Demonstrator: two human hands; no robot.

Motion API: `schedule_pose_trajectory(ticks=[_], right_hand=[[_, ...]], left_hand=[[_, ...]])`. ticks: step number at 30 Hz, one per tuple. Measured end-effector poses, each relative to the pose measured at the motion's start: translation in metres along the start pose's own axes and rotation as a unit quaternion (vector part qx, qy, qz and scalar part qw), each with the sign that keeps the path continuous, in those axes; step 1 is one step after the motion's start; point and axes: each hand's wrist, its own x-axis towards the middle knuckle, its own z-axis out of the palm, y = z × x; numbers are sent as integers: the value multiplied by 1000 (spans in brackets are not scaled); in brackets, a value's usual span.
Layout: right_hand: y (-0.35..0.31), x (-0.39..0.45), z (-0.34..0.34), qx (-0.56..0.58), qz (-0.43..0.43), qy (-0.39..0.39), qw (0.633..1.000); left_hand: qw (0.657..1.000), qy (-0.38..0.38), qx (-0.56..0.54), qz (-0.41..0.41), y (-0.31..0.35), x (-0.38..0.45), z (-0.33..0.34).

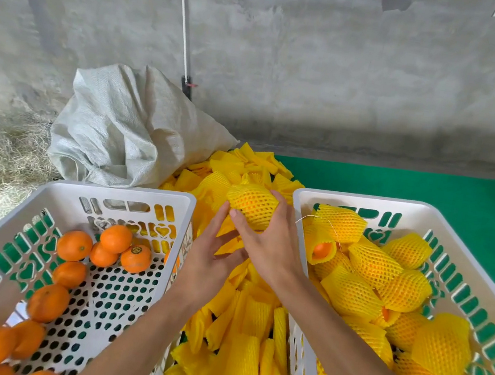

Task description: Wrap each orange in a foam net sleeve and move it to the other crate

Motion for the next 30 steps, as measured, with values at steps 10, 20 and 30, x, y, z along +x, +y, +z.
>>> schedule_pose_trajectory(ticks=[10,20,30], right_hand=[[14,33,-47,-362,-157,203,896],[75,48,-85,-437,140,129,879],[75,50,-71,-537,174,71,822]], left_hand=[[992,52,112,-11,-1,-3,3],[996,43,79,-5,5,-5,2],[993,116,10,-23,20,-6,-1]])
